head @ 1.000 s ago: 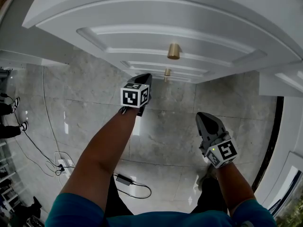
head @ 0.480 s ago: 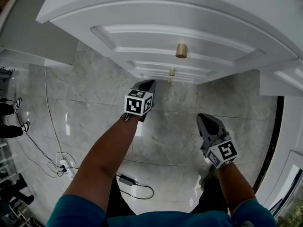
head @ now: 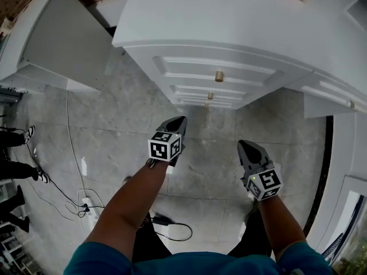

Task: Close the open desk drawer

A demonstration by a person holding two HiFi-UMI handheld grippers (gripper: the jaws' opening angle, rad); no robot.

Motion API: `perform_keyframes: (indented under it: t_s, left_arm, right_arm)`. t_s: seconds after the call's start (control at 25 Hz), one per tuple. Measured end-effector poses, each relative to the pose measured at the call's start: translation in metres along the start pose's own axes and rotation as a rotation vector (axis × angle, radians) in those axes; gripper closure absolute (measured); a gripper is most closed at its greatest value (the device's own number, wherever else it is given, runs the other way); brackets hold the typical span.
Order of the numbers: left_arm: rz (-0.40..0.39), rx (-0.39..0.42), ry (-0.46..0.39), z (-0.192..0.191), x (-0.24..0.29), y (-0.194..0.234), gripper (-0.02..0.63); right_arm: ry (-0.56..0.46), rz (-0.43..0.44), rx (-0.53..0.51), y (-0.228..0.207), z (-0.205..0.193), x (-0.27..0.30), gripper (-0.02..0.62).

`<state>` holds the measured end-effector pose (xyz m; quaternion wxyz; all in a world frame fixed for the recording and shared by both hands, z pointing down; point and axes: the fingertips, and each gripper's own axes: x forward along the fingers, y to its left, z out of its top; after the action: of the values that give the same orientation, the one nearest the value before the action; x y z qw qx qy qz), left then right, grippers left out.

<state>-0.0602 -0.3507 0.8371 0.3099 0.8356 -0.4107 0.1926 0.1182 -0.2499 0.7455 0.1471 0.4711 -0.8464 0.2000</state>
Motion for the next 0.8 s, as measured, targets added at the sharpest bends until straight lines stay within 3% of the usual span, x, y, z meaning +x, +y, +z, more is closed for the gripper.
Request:
perform_keyframes:
  t_s: [0.16,0.52,0.8]
  left_arm:
    - [-0.020,-0.033,-0.036,0.026,-0.050,-0.027,0.591]
    - [-0.084,0.029,-0.019,0.073,-0.176,-0.104,0.591]
    - [-0.099,0.070,-0.106,0.150,-0.265,-0.163,0.591]
  right_arm:
    - [0.019,-0.023,-0.022,0.013,0.029,-0.030,0.575]
    - [0.040,-0.042,-0.046,0.040,0.119,-0.109,0.575]
    - [-0.015,-0.038,-0.079,0.067,0.212,-0.167,0.575]
